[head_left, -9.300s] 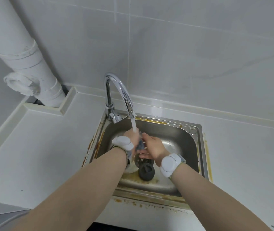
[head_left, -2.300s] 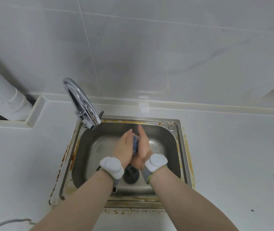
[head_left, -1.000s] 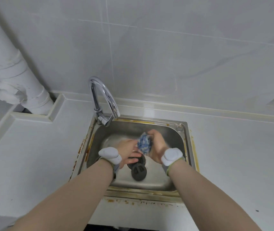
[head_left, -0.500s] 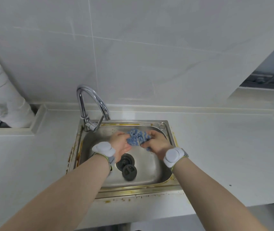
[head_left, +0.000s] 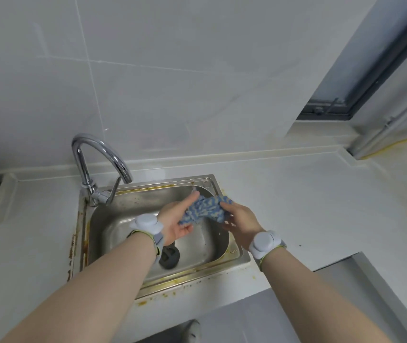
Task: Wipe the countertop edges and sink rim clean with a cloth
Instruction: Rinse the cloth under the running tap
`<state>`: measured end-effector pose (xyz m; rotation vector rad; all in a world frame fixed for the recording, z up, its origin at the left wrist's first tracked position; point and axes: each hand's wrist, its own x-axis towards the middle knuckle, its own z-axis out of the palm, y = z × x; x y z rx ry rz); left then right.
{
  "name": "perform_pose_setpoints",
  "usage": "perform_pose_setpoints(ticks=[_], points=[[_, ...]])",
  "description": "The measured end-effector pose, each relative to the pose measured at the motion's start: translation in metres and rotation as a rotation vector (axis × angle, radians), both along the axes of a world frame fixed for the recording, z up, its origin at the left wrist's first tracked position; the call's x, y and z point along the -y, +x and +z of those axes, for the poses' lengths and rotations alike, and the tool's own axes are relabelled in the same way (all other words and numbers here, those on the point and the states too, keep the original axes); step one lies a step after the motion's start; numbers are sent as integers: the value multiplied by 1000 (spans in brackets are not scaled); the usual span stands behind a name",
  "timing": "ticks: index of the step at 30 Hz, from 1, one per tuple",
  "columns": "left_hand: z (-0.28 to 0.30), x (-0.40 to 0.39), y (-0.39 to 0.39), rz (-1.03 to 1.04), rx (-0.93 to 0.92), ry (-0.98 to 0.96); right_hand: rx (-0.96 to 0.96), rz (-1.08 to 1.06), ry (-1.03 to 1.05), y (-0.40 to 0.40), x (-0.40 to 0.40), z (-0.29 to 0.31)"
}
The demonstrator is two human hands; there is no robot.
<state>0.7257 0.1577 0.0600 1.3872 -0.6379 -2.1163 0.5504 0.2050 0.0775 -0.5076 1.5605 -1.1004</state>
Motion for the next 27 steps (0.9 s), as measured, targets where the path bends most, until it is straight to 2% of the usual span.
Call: perform_pose_setpoints(ticks=[2,4,8,10,12,14,20,22,24,27], points=[[-5,-2,-10,-58,90,-67,35,-118,-46,-8,-2,3],[-9,-2,-21,-3,132,-92,130,-210,-74,-14,-1,7],[-11,7,-33,103,102,-11,212,-263,-128,-29,3,12],[-5,9,-38,-73,131,29,168,-200,-141,-39,10,11],[1,8,-46,-400,240,-53,159,-144,-178,-49,21,10],[1,8,-61,-510,238,-151,141,-97,-187,-63,35,10],[-13,32,-121,-144,-66,-185,-144,54,-55,-127,78,-6],[-14,38,-138,-50,-116,-159,-32,164,57,-146,82,-10],[-16,43,-154,-16,-90,-148,118,279,135,-163,83,-16],[-17,50,-172,-36,-25,-151,132,443,136,-190,88,-31]])
